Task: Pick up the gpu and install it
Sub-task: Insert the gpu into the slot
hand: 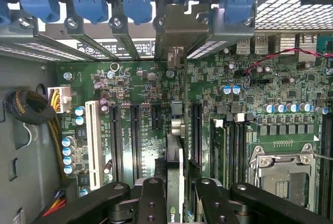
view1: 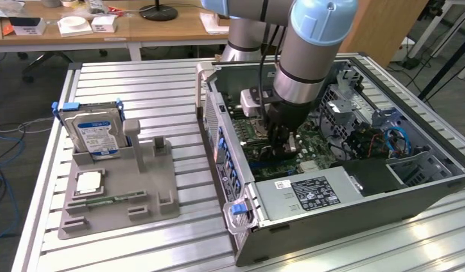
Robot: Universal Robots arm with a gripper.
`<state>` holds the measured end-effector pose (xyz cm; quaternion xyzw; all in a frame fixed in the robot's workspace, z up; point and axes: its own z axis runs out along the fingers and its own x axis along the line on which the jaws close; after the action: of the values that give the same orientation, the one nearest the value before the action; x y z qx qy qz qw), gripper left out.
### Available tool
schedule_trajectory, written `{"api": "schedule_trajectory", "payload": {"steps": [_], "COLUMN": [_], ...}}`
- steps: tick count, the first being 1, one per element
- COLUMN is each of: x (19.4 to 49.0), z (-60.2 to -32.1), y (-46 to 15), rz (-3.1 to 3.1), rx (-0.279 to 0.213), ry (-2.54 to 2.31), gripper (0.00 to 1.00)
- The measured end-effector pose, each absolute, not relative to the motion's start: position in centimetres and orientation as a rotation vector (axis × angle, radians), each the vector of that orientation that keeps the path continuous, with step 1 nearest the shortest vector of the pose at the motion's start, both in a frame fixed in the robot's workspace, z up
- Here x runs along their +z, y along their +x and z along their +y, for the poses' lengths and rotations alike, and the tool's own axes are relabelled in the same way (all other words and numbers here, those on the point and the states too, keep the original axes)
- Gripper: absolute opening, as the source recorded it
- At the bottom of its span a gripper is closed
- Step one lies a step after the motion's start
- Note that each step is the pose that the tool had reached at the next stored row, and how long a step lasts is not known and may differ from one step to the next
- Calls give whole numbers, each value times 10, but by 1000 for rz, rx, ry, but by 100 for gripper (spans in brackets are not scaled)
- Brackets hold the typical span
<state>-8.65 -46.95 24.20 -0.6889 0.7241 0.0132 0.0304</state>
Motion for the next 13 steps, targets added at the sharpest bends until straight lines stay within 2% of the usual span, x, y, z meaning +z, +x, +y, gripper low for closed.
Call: {"api": "schedule_trajectory", "payload": {"steps": [13], "x": [243], "z": [-470], "y": [-87], "rz": [2233], "rx": [38], "ry": [-2124], "gripper": [26]}}
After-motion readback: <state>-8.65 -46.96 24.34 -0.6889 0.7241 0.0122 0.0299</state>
